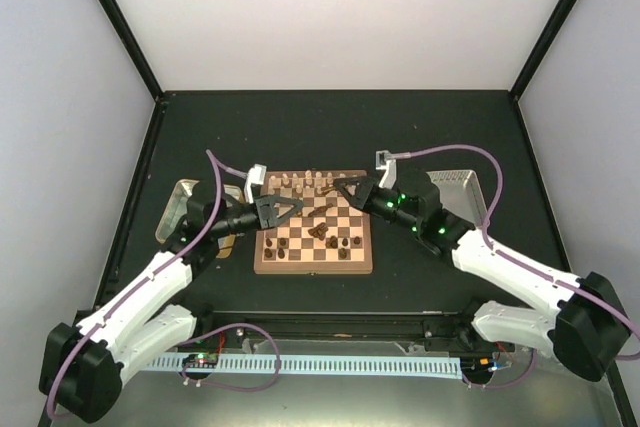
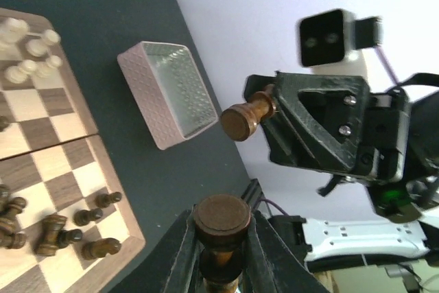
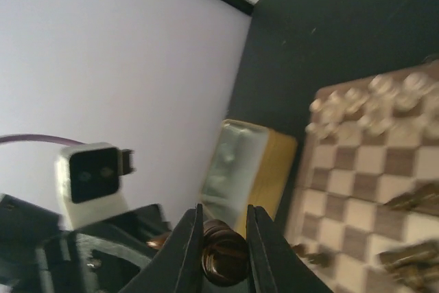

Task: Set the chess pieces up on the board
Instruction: Pick up the chess piece from the chessboard, then place the chess piece on the chessboard.

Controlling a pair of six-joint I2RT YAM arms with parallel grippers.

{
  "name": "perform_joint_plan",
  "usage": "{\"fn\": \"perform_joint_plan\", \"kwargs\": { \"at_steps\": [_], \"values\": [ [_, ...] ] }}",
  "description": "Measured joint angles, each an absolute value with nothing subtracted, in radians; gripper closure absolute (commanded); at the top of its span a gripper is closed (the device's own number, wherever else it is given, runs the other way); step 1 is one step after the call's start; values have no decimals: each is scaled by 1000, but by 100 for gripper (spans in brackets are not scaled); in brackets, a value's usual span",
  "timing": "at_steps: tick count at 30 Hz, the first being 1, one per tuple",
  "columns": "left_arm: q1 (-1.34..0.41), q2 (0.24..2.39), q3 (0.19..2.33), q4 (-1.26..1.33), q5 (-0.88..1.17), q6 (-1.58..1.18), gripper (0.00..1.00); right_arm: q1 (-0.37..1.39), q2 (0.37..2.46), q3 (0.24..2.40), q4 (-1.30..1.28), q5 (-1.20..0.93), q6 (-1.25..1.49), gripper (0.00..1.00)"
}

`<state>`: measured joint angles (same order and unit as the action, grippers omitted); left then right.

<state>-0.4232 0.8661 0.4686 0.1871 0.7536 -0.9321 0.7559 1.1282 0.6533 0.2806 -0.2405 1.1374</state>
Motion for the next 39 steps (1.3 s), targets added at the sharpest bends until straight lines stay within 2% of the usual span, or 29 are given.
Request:
{"fn": "perform_joint_plan", "kwargs": {
  "at_steps": [3, 8, 16, 26, 39],
  "values": [
    [-416, 859, 509, 88, 699, -884, 99, 767, 1113, 717, 137, -162, 990, 99],
    [-406, 789, 608, -123, 476, -804, 98, 858, 1126, 797, -54, 9, 784, 99],
    [-398, 664, 667, -303, 204, -736, 98, 1122, 1344, 907, -235, 268, 582, 98],
    [-392, 641, 683, -375, 155, -714, 98, 1256, 1618, 1002, -298, 435, 467, 97],
    [-386, 641, 665, -374, 162, -718, 98, 1303, 1664, 998, -271, 485, 420, 95]
  ]
}}
